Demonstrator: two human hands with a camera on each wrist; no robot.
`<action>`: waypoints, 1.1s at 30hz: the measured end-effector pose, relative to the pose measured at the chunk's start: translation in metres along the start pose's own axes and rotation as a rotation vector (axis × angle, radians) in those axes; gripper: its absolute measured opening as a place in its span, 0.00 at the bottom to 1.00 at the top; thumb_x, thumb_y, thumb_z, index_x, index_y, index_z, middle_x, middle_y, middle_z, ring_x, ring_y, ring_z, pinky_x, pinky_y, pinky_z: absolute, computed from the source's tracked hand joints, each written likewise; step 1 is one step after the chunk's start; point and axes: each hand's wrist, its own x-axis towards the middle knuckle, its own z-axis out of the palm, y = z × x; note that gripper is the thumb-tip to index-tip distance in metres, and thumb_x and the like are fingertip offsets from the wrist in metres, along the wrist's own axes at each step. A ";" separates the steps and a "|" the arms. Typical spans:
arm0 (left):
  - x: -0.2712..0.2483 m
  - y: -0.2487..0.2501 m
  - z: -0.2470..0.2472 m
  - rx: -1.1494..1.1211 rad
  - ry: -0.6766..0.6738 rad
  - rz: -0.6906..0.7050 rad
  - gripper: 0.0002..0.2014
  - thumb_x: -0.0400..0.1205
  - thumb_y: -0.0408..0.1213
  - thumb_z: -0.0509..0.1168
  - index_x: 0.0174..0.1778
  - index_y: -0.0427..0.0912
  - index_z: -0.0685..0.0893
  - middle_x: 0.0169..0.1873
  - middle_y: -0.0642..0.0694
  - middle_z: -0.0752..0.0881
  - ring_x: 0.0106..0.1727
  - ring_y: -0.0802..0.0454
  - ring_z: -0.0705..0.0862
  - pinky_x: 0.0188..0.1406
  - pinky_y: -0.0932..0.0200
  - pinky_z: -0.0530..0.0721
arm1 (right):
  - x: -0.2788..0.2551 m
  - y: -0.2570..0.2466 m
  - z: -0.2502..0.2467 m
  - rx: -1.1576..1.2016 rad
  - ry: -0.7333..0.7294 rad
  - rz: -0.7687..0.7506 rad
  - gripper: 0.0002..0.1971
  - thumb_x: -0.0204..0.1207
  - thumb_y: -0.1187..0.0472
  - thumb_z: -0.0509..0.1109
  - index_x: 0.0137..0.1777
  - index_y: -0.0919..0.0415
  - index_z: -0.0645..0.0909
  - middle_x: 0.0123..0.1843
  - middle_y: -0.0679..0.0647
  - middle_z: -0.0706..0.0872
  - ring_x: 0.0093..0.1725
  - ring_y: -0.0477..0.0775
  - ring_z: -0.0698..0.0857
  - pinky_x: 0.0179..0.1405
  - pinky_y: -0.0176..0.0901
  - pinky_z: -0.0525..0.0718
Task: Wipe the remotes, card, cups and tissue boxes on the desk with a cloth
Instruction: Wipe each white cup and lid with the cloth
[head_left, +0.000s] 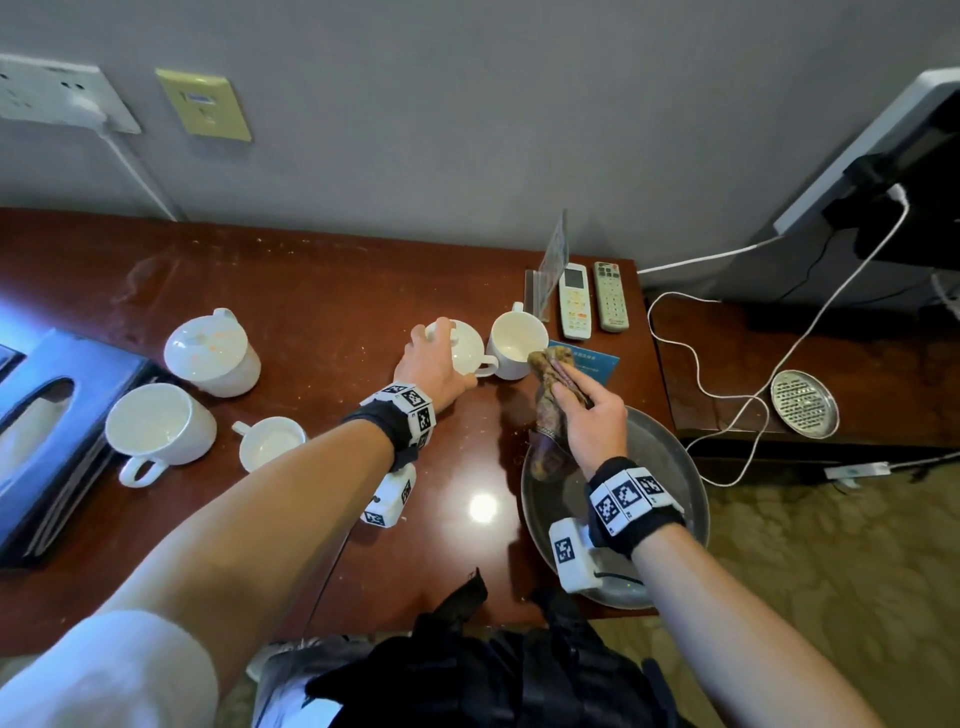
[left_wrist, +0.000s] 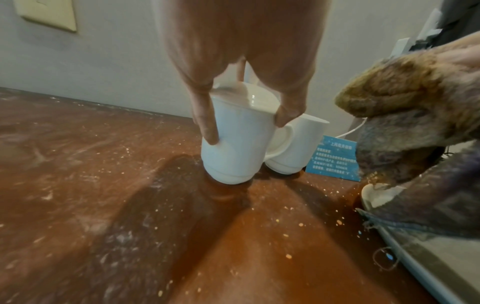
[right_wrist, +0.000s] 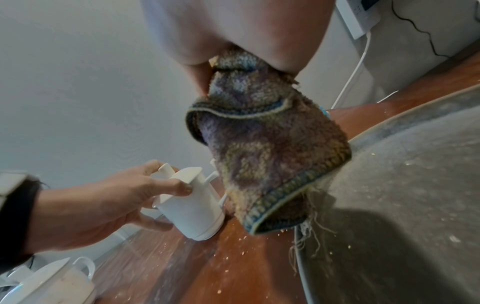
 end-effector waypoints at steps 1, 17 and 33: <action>0.000 0.000 0.000 0.004 0.000 0.000 0.37 0.73 0.47 0.78 0.73 0.46 0.65 0.69 0.37 0.71 0.65 0.35 0.78 0.57 0.45 0.83 | -0.001 0.001 -0.001 0.003 0.002 0.001 0.18 0.81 0.63 0.70 0.70 0.51 0.82 0.64 0.51 0.86 0.62 0.47 0.85 0.62 0.49 0.86; -0.038 -0.046 -0.033 0.002 0.059 -0.010 0.41 0.74 0.55 0.75 0.80 0.58 0.61 0.83 0.42 0.59 0.79 0.39 0.68 0.69 0.36 0.78 | -0.019 -0.012 0.038 -0.021 -0.061 -0.125 0.16 0.78 0.58 0.73 0.65 0.46 0.86 0.61 0.41 0.86 0.65 0.44 0.81 0.70 0.49 0.81; -0.141 -0.182 -0.067 -0.108 0.151 -0.201 0.42 0.72 0.45 0.79 0.80 0.50 0.66 0.76 0.44 0.71 0.75 0.45 0.71 0.74 0.45 0.73 | -0.072 -0.002 0.160 -0.156 -0.485 -0.165 0.14 0.78 0.57 0.73 0.64 0.52 0.88 0.64 0.47 0.88 0.65 0.45 0.83 0.69 0.36 0.76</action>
